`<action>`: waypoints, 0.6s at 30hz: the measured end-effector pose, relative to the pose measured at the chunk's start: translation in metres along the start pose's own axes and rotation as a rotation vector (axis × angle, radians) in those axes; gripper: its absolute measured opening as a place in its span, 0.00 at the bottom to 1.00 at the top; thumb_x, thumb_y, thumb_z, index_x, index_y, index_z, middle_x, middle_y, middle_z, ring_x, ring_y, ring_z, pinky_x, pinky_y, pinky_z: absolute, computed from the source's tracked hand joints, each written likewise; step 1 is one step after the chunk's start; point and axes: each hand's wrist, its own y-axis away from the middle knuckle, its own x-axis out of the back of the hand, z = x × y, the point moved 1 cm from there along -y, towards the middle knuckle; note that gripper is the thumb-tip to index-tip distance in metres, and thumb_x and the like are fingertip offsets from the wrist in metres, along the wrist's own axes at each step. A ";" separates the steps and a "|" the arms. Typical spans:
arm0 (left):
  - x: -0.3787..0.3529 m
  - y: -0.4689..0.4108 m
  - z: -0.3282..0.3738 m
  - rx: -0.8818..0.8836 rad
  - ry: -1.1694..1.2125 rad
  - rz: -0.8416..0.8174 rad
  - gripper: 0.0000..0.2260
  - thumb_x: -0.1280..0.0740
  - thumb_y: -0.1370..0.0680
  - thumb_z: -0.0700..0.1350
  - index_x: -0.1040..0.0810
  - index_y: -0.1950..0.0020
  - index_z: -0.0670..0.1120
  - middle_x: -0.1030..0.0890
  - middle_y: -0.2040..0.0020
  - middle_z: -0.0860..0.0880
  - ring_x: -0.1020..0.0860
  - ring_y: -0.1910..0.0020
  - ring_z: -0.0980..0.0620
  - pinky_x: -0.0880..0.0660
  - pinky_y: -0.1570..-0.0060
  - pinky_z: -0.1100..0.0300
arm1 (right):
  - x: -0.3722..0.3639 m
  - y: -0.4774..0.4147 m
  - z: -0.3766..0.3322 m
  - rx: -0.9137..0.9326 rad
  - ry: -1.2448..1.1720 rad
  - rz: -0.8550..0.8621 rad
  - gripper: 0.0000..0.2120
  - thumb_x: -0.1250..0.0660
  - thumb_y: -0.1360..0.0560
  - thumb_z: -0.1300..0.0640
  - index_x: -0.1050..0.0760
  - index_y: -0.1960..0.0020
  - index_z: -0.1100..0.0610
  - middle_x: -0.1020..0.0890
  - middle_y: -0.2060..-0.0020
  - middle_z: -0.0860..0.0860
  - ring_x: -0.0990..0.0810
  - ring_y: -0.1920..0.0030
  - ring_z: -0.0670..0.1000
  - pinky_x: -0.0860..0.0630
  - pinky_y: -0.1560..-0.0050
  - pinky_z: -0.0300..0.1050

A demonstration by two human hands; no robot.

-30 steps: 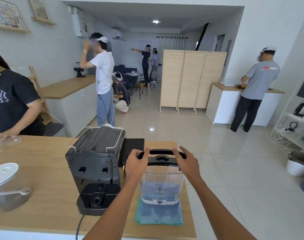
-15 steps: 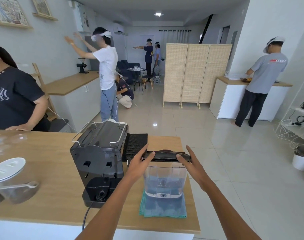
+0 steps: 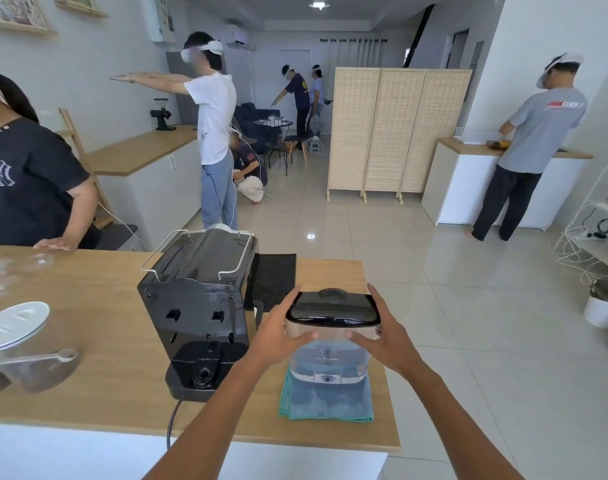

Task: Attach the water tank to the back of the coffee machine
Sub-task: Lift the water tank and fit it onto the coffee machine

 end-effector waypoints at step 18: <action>0.023 0.027 0.011 -0.132 -0.019 0.168 0.47 0.28 0.38 0.72 0.42 0.22 0.66 0.33 0.70 0.50 0.38 0.71 0.57 0.36 0.67 0.59 | 0.005 0.011 -0.017 0.143 -0.043 0.088 0.52 0.22 0.41 0.36 0.45 0.23 0.35 0.23 0.45 0.26 0.22 0.46 0.66 0.20 0.48 0.55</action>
